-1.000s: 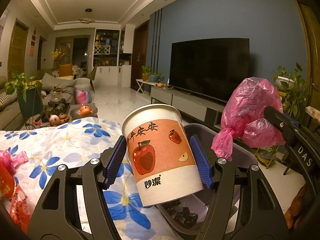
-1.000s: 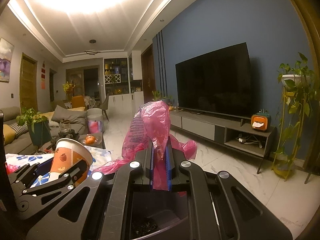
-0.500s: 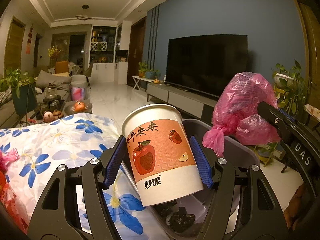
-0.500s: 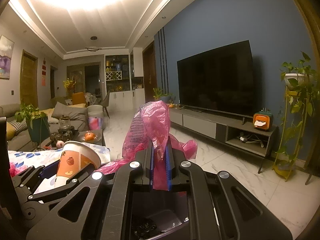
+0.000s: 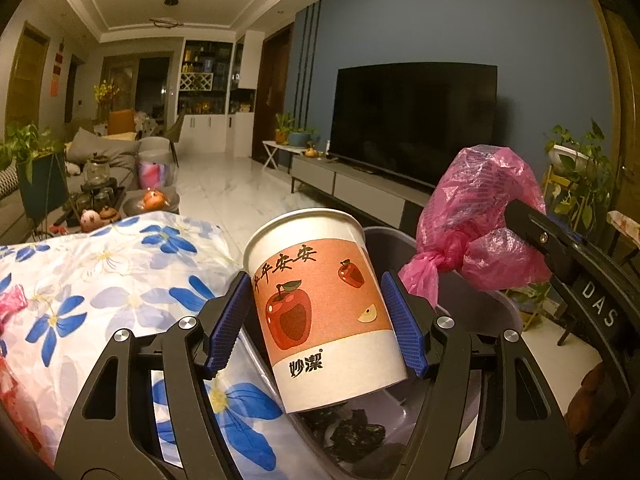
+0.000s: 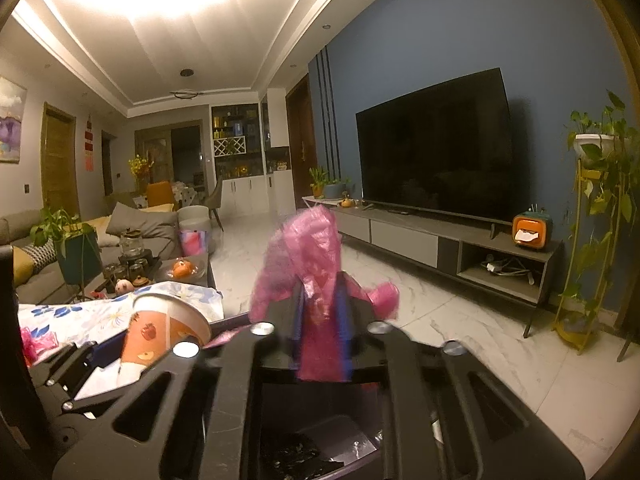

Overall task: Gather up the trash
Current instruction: 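Open both tools to drop the cup and pink bag into the bin, then move both tools back over the trash on the bed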

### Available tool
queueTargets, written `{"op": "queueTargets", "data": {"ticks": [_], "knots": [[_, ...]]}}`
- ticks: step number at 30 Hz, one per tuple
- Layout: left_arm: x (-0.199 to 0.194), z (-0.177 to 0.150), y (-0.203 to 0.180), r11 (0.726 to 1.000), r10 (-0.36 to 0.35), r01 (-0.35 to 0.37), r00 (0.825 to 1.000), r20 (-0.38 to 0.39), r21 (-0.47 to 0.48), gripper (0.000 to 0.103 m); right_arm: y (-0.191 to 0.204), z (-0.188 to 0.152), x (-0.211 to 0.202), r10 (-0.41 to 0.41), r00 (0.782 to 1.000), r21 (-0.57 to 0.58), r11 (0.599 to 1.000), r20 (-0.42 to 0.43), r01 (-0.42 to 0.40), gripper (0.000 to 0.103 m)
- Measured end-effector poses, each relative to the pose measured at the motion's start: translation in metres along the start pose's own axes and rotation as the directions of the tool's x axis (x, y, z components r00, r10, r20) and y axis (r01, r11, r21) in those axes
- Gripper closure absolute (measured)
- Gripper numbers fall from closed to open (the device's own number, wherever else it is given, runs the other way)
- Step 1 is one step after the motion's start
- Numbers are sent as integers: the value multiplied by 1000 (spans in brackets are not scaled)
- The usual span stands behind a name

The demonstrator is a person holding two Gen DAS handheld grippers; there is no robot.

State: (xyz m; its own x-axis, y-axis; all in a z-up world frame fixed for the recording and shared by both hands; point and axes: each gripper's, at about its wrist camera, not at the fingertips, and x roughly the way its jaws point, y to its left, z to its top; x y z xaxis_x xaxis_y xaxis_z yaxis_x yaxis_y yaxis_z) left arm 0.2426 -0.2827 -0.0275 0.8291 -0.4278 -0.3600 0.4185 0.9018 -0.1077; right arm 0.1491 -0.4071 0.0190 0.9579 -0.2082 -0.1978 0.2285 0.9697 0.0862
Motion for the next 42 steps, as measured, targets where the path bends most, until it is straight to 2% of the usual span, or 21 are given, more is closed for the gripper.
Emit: {"op": "queueTargets", "data": {"ticks": [2, 4, 10, 17, 23, 28, 29, 33, 35, 38, 42], "knots": [[0, -1, 0, 1000, -16, 16, 1000, 2, -2, 35, -1, -1, -2, -6, 1000, 3, 1000, 10, 6, 63], [1, -2, 1, 1000, -12, 12, 1000, 2, 2, 27, -4, -1, -1, -4, 1000, 15, 1000, 10, 4, 54], [-8, -2, 14, 998, 42, -41, 999, 6, -42, 16, -12, -2, -8, -19, 1000, 35, 999, 22, 18, 46], [-41, -2, 32, 990, 132, -131, 991, 26, -53, 11, -1, -9, -31, -18, 999, 33, 999, 49, 16, 33], [-84, -11, 56, 970, 242, -240, 970, 35, -40, 10, 16, -13, -51, -8, 999, 30, 1000, 47, 6, 25], [-127, -13, 88, 953, 293, -287, 955, 51, -100, 10, 34, -18, -65, 43, 998, 41, 998, 39, -45, 21], [-136, -13, 93, 949, 305, -298, 951, 56, -105, 10, 41, -20, -67, 62, 998, 39, 997, 31, -63, 21], [-171, -14, 112, 918, 394, -387, 914, 97, -86, 10, 67, -26, -74, 110, 994, 23, 994, 14, -110, 21], [-184, -16, 122, 907, 421, -414, 901, 106, -79, 10, 82, -30, -79, 149, 989, 21, 989, 0, -149, 21], [-206, -25, 141, 876, 482, -476, 870, 108, -73, 10, 106, -37, -86, 199, 980, 4, 980, -19, -199, 21], [-231, -38, 160, 849, 528, -520, 844, 100, -92, 11, 133, -45, -95, 250, 967, -22, 968, -42, -251, 21]]}}
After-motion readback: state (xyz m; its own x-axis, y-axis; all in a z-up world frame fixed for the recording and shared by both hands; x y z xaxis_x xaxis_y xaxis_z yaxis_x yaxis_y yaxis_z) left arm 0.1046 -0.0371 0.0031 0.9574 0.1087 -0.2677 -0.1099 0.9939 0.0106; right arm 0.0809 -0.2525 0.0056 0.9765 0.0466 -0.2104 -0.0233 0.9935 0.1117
